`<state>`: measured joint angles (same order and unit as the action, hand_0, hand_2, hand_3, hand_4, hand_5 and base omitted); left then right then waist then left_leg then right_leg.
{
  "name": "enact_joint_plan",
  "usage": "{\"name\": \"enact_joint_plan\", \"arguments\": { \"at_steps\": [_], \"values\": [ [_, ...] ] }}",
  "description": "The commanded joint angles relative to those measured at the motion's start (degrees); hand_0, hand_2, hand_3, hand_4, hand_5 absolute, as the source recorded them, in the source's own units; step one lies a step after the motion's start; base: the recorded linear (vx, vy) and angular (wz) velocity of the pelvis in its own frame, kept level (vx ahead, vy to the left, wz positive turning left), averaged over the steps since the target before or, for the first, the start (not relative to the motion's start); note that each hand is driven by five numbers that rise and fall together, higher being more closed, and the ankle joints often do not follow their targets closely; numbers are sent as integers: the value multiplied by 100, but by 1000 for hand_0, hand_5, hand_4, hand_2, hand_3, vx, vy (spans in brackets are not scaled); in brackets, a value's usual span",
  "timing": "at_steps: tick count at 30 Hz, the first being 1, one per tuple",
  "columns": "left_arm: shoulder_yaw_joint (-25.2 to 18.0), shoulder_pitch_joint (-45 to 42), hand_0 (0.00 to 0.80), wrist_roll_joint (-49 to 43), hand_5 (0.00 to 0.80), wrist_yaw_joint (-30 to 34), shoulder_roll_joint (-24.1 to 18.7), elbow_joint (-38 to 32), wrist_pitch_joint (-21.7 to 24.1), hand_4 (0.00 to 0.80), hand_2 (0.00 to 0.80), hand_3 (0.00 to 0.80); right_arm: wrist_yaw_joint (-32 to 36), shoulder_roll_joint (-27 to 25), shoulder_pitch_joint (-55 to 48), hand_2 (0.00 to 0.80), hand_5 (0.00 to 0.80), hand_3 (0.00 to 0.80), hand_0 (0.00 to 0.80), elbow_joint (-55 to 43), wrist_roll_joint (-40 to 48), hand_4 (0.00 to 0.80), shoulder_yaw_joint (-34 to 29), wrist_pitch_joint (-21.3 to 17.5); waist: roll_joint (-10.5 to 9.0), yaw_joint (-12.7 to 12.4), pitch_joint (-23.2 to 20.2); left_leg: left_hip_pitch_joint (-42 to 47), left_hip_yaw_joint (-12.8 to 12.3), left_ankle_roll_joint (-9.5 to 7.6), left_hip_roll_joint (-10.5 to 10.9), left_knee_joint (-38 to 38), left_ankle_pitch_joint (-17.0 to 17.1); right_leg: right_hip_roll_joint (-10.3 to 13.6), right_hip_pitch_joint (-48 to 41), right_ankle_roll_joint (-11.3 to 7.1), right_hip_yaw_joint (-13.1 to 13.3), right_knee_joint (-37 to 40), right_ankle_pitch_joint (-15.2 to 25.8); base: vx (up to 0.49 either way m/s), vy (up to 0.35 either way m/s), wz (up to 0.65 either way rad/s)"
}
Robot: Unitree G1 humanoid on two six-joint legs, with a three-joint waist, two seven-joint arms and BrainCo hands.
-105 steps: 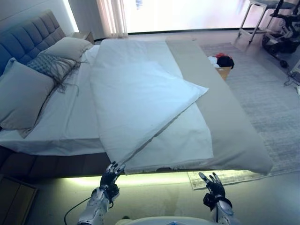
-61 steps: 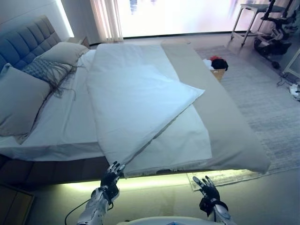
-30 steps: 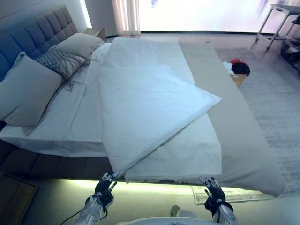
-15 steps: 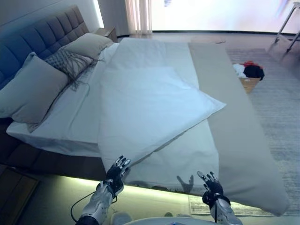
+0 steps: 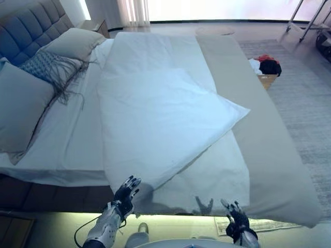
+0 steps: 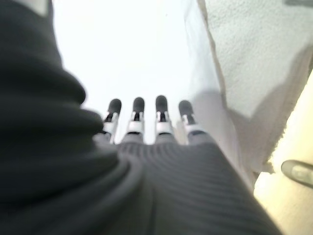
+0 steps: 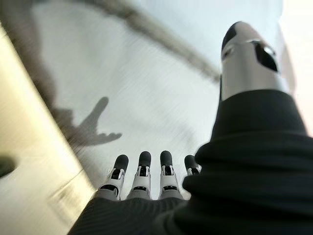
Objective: Make the bed neatly
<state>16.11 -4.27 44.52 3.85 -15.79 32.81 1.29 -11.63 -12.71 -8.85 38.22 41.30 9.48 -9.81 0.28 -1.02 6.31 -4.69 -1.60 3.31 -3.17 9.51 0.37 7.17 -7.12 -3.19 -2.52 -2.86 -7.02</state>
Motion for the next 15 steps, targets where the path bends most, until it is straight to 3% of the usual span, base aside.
{"name": "enact_joint_plan", "arguments": {
  "at_steps": [1,4,7,15],
  "values": [
    [-64,238,0,-51,0,-62,-121,-298,320,0,0,0,-262,-3,43,0,0,0,0,-557,37,0,1,-179,-8,-215,-240,-729,48,-195,-18,-176,670,211,-181,-257,-446,-846,322,263,161,-15],
    [-113,228,0,7,0,-316,-200,-343,453,0,0,0,-240,72,121,0,0,0,0,-670,-100,0,220,-222,-59,-331,-265,-560,-66,-287,31,-144,535,404,-101,-331,-733,-901,564,205,104,-45],
    [-187,302,0,6,0,-395,-225,-295,471,0,0,0,-394,107,252,0,0,0,0,-742,-68,0,298,-189,-125,-430,-351,-440,-110,-405,158,-186,437,492,-234,-353,-751,-769,799,167,77,-82],
    [-255,318,0,-2,0,-439,-211,-286,543,0,0,0,-365,213,388,0,0,0,0,-682,-187,0,341,-156,-173,-579,-466,-302,-52,-572,310,-339,354,572,-230,-375,-791,-830,1017,42,34,0]
  ]
}}
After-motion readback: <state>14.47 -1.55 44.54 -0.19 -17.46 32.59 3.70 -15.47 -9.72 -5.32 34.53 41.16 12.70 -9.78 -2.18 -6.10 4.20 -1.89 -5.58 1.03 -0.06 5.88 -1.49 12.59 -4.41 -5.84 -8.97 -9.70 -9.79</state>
